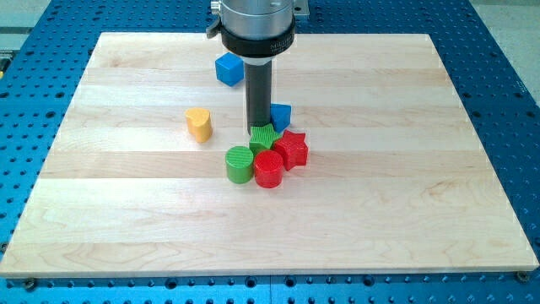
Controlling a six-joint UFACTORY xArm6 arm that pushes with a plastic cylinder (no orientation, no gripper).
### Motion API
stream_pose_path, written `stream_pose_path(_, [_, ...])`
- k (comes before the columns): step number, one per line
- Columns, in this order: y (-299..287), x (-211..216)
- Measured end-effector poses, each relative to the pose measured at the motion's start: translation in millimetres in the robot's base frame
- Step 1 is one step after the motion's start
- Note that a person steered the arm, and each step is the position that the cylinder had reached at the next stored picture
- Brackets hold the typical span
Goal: Slide the yellow hexagon to the top left of the green star
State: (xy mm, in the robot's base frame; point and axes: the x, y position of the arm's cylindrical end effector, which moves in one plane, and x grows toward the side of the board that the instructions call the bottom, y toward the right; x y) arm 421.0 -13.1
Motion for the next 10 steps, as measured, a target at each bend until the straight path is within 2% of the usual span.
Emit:
stream_pose_path(2, [-24.7, -62.7])
stream_pose_path(3, [-24.8, -77.3])
stream_pose_path(4, [-20.9, -89.1])
stream_pose_path(5, [6.6, -95.3])
stream_pose_path(6, [6.9, -76.7])
stream_pose_path(7, [26.0, -83.0])
stream_pose_path(9, [53.2, -193.5])
stream_pose_path(10, [28.8, -210.8])
